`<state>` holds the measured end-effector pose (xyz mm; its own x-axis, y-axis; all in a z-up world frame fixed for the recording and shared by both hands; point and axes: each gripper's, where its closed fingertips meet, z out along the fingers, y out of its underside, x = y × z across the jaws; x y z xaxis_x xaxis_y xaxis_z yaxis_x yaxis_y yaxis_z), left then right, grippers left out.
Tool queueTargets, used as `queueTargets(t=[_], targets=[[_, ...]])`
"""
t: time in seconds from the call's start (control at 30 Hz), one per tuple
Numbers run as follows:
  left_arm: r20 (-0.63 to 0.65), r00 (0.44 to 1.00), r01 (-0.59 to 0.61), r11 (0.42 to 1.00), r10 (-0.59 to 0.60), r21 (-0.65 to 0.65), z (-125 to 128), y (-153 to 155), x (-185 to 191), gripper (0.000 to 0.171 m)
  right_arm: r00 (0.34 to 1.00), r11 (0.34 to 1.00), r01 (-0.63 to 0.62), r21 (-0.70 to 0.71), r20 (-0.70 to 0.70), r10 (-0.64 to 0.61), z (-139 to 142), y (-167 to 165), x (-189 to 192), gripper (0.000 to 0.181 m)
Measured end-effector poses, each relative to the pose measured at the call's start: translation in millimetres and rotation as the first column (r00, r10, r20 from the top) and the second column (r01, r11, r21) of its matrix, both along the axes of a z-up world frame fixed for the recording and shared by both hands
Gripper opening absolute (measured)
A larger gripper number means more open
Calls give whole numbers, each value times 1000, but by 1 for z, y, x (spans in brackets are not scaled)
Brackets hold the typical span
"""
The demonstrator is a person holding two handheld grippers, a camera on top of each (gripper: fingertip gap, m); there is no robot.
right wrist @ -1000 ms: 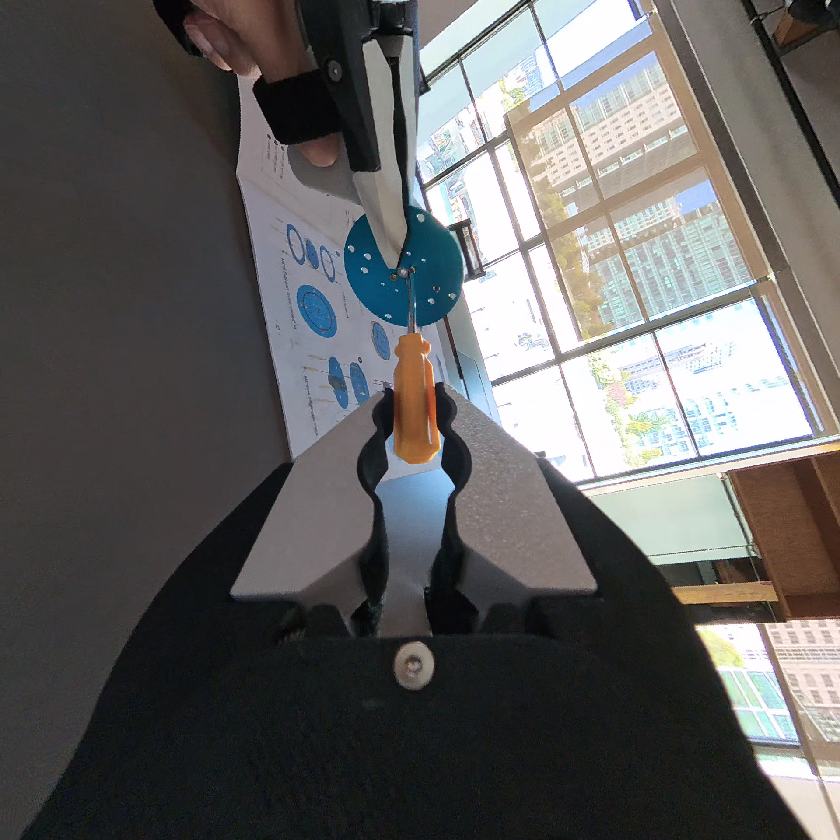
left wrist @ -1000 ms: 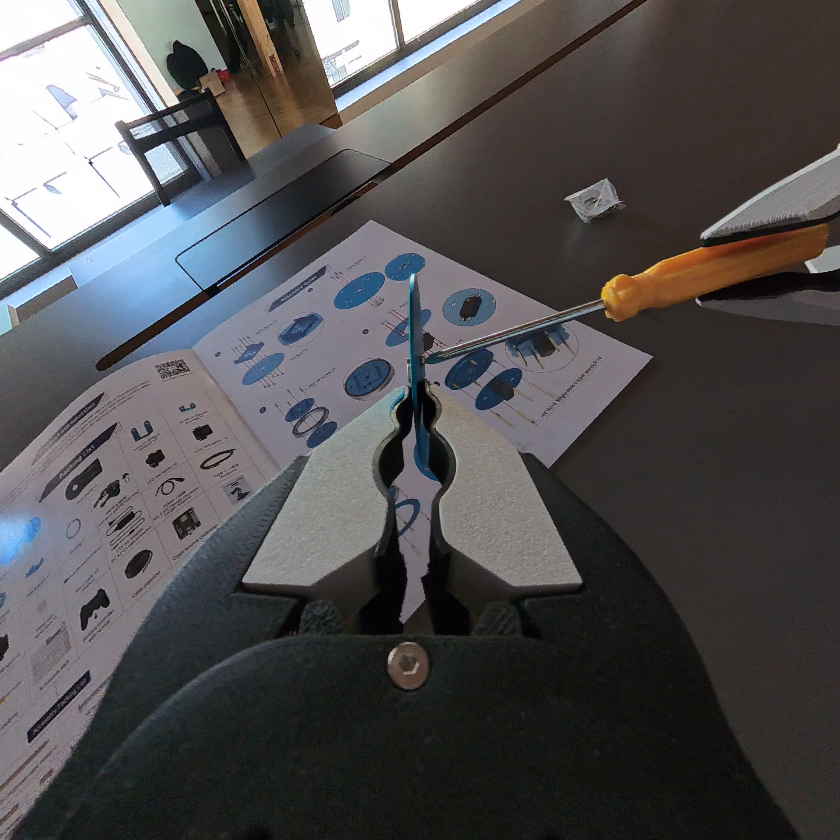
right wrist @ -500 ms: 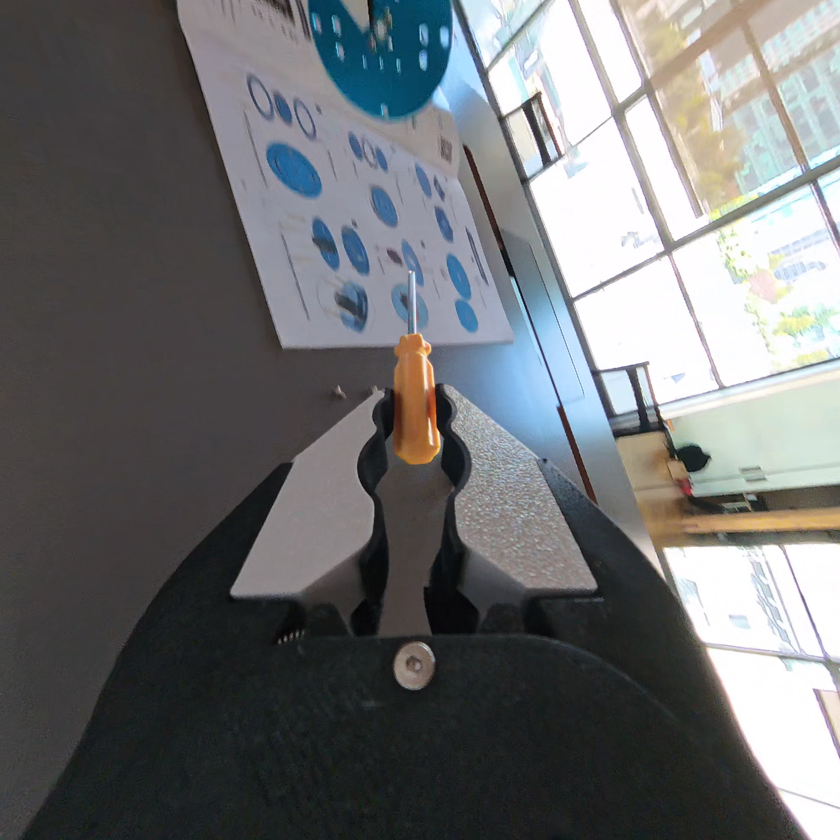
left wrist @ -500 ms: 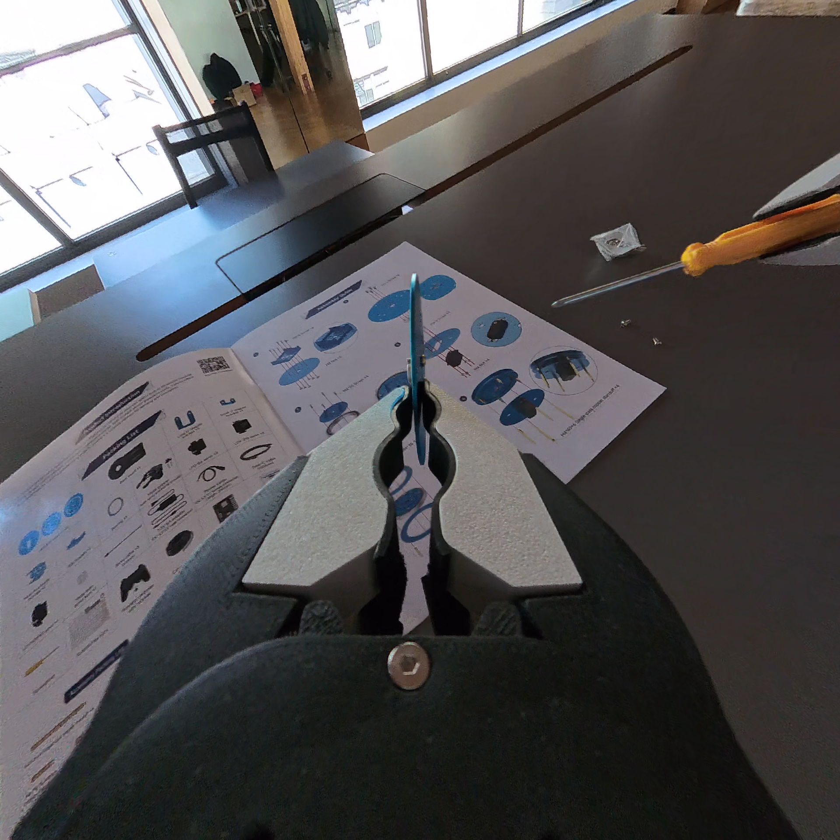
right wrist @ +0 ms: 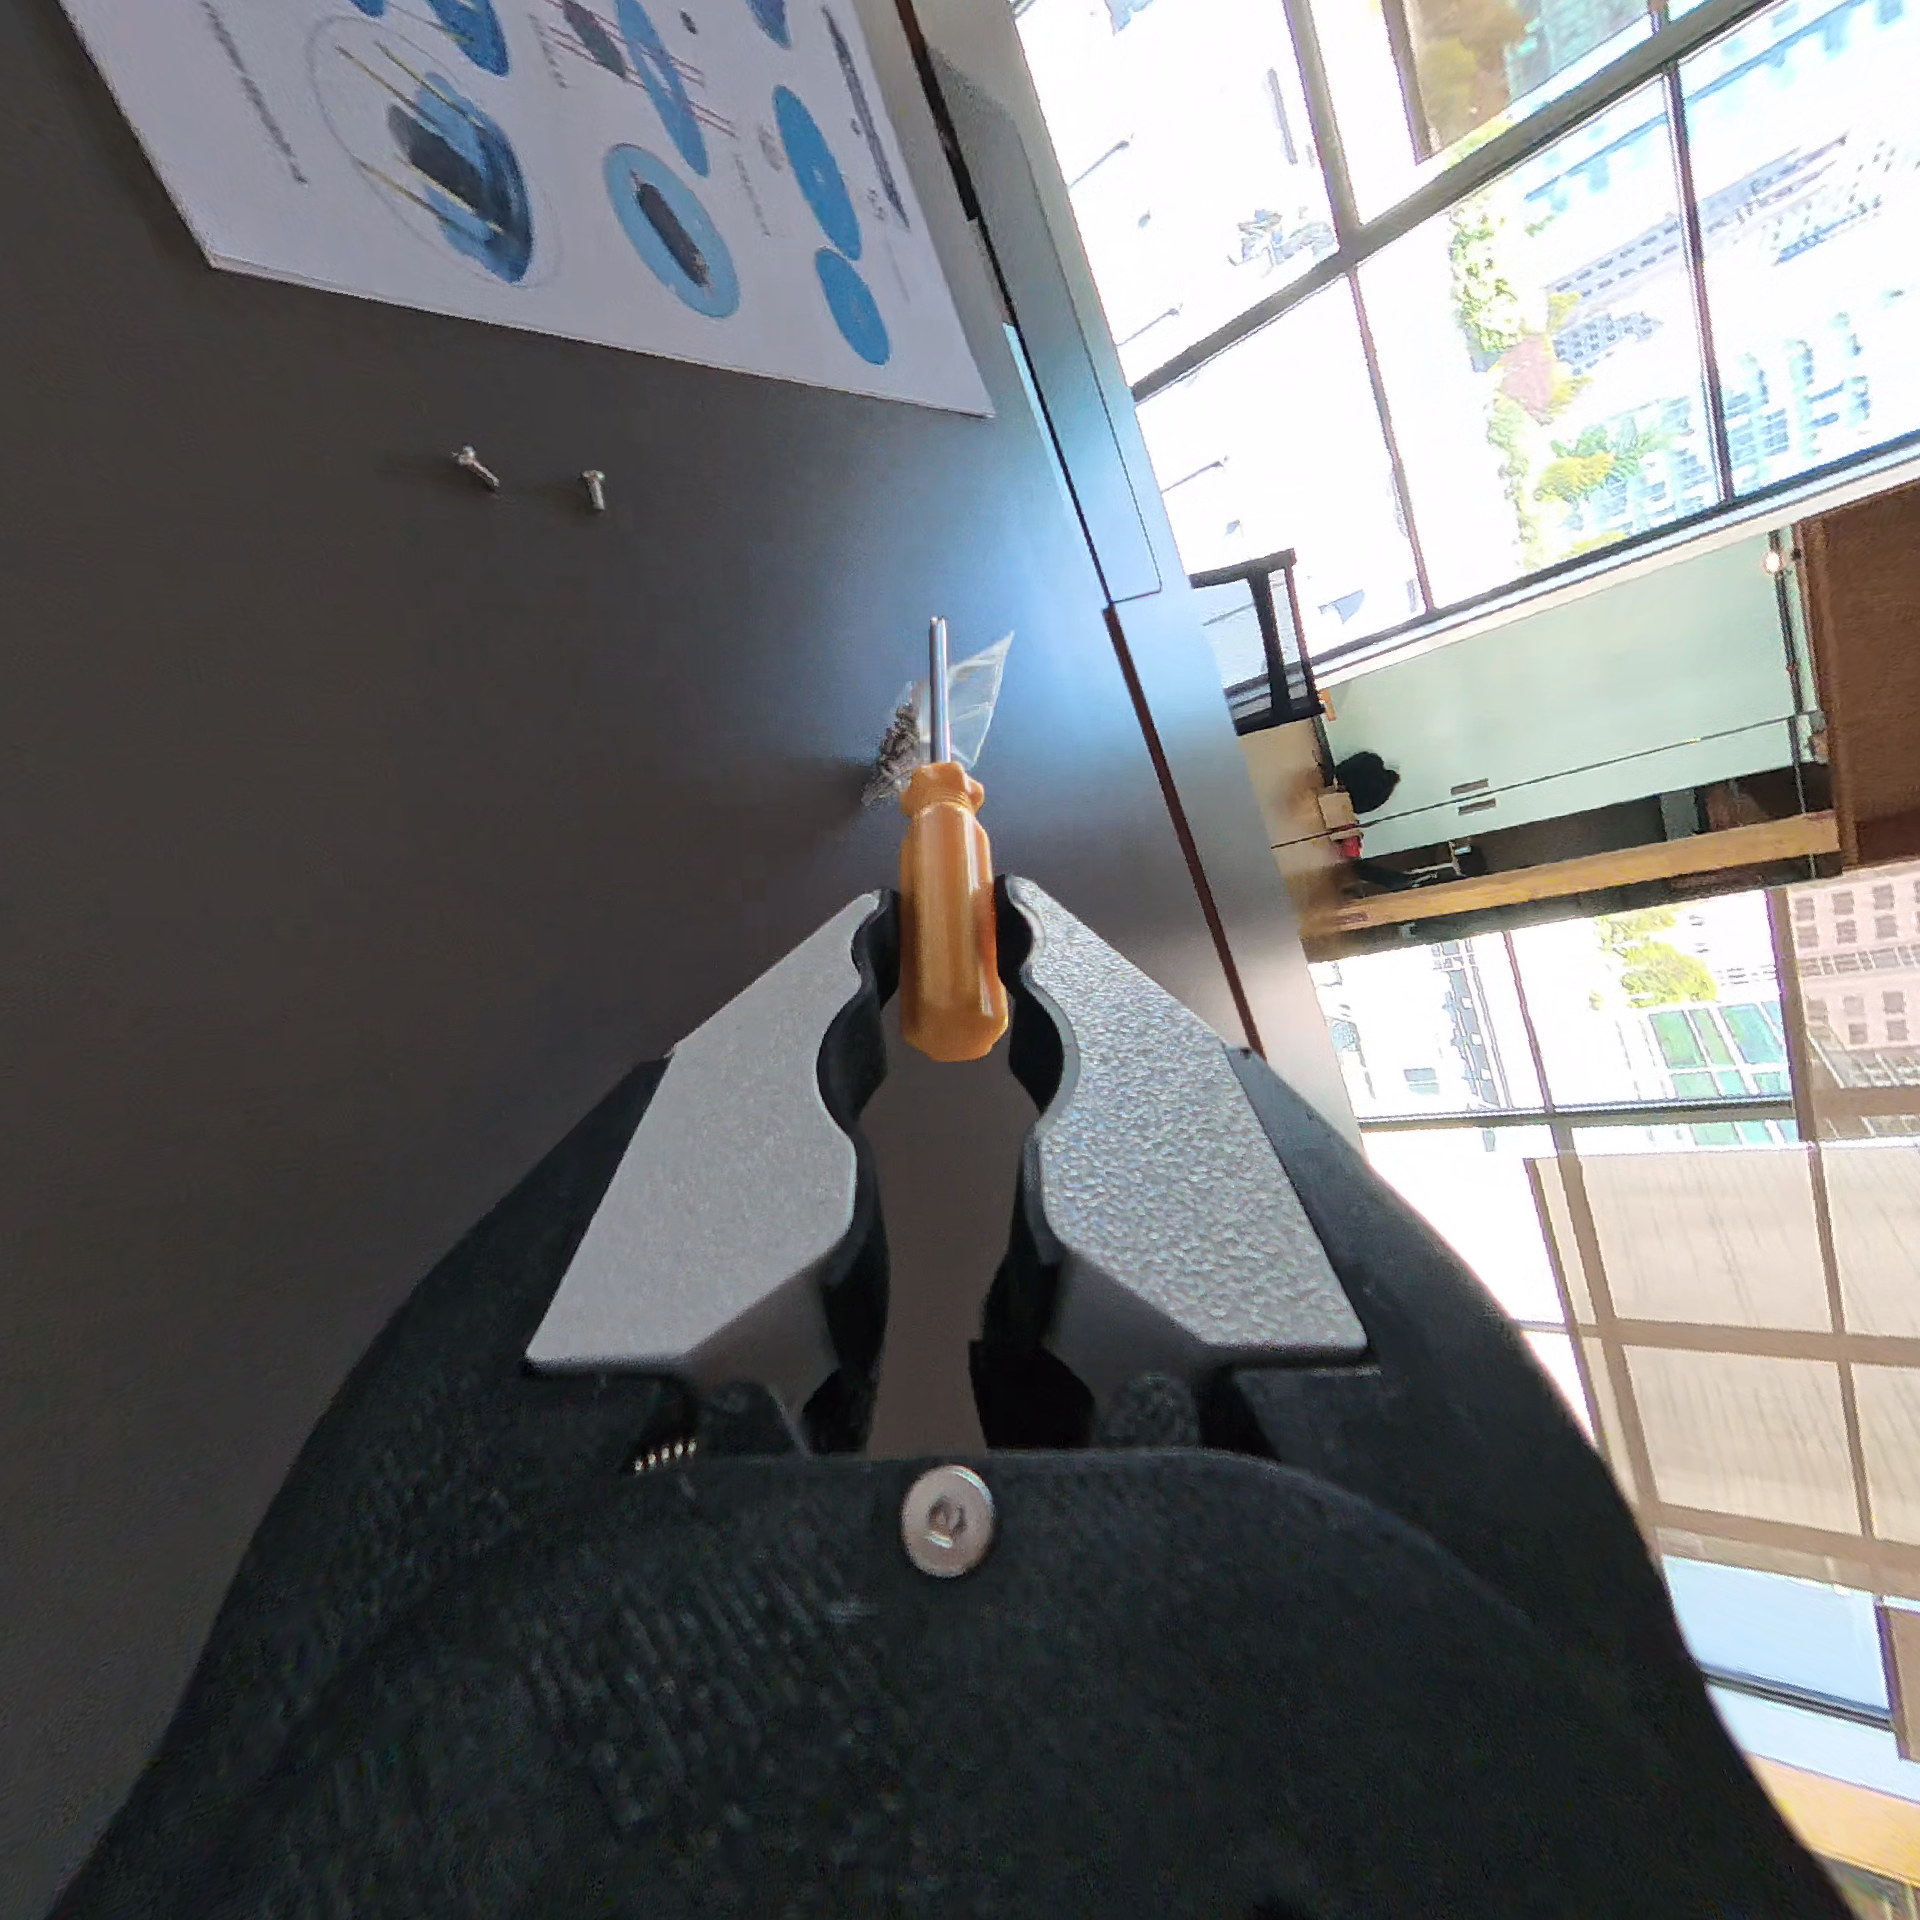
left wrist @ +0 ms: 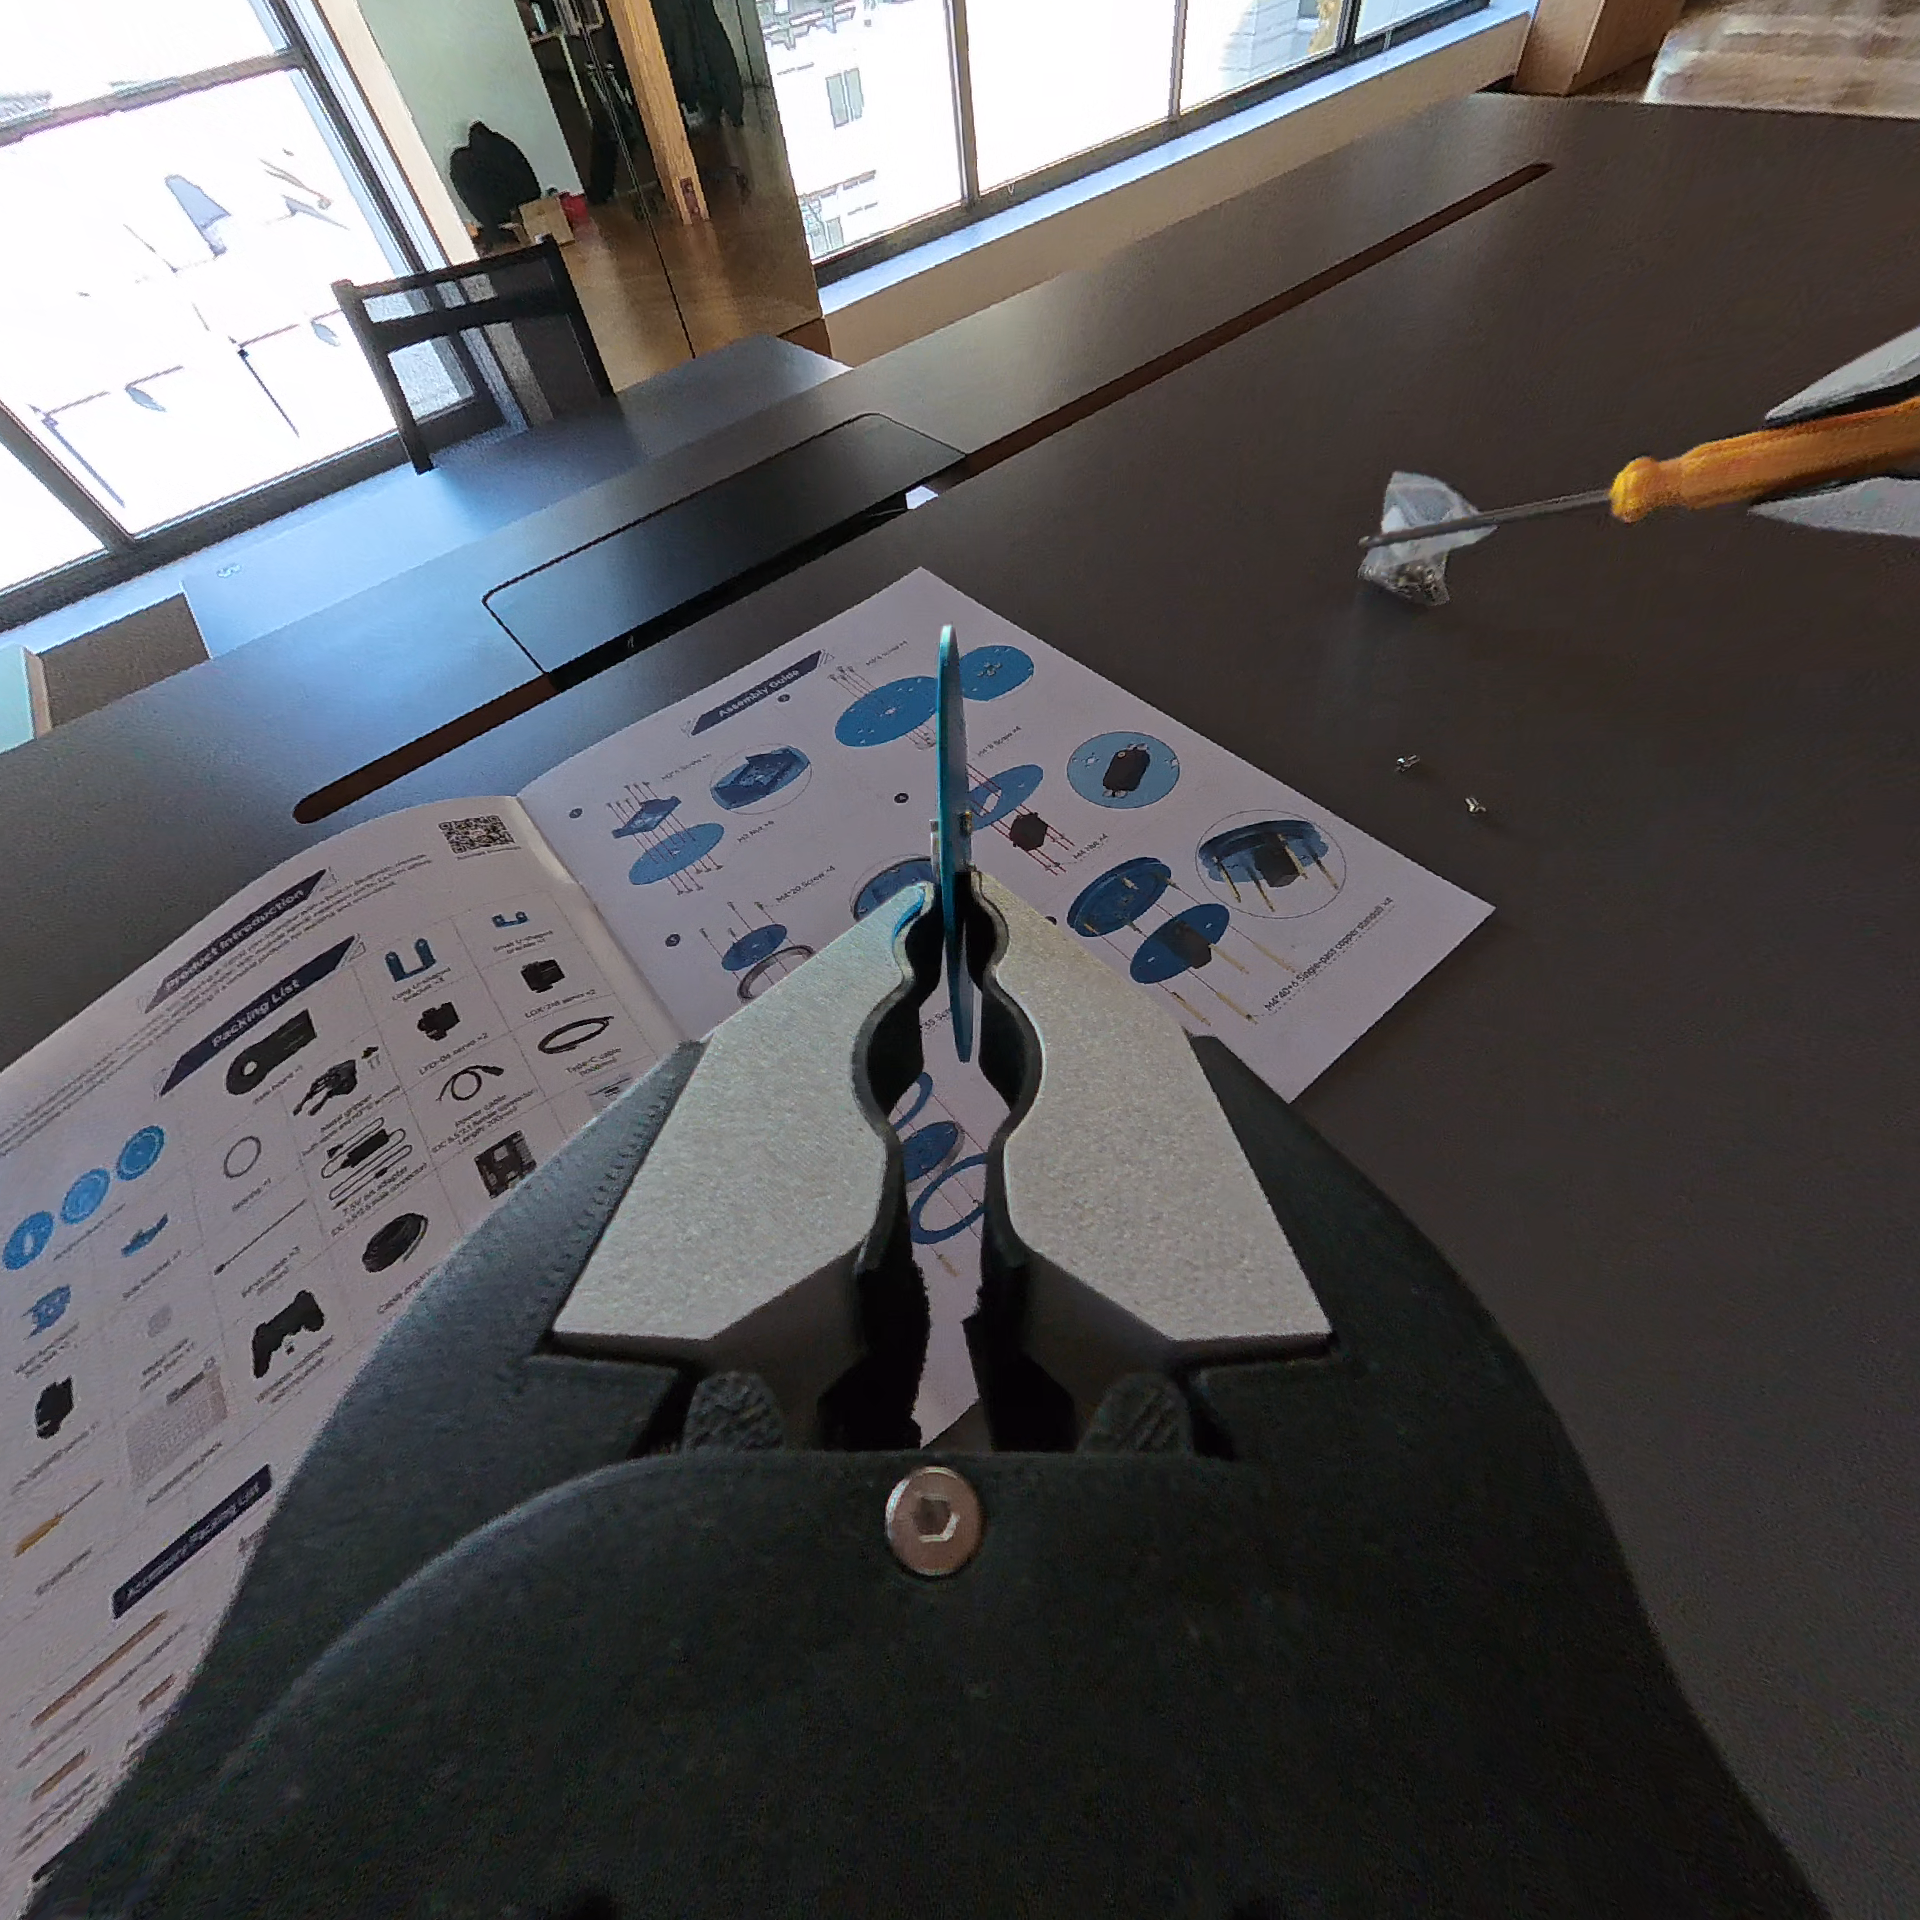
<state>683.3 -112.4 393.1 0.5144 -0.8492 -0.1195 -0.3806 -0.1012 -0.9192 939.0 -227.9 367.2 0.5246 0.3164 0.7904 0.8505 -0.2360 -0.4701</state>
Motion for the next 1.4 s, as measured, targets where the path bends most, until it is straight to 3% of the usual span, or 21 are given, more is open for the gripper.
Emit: queueTargets(t=[0.23, 0.43, 0.73, 0.83, 0.97, 1.03, 1.07, 1.13, 1.2, 1.27, 1.4], targets=[[-9, 1000, 5, 1000, -5, -14, -5, 0, 1, 2, 999, 999, 49, 14, -3, -49, 5, -2, 17, 16], [-12, 1000, 15, 1000, -16, -23, -7, -2, 4, 2, 998, 1000, 18, 17, -56, -17, 5, -1, 12, 16], [8, 999, 46, 999, -46, -4, 5, -14, 10, 2, 980, 987, 159, 17, -127, -155, 24, -15, 55, 17], [28, 998, 57, 998, -57, 3, 11, -19, 13, 1, 972, 998, 42, 39, -233, -31, 34, -13, 26, 17], [75, 993, 102, 991, -95, -89, 6, -28, 22, 2, 915, 983, -152, 103, -361, 179, 65, 3, -61, 17], [82, 991, 112, 985, -102, -133, -1, -29, 24, 2, 897, 985, -124, 120, -410, 163, 86, 17, -87, 17], [79, 992, 111, 982, -100, -150, -6, -27, 23, 2, 867, 987, -113, 112, -474, 154, 95, 22, -102, 17], [70, 993, 109, 979, -99, -175, -14, -25, 21, 2, 739, 970, -207, 130, -628, 242, 111, 25, -143, 16], [63, 994, 97, 979, -87, -182, -18, -20, 17, 2, 664, 957, -251, 146, -693, 280, 107, 29, -164, 17], [72, 995, 85, 979, -73, -186, -18, -14, 13, 2, 684, 950, -233, 208, -660, 312, 92, 34, -167, 16], [134, 990, 82, 968, -51, -237, -14, -8, 9, 2, 795, 922, -317, 224, -468, 387, 58, 25, -175, 16]])
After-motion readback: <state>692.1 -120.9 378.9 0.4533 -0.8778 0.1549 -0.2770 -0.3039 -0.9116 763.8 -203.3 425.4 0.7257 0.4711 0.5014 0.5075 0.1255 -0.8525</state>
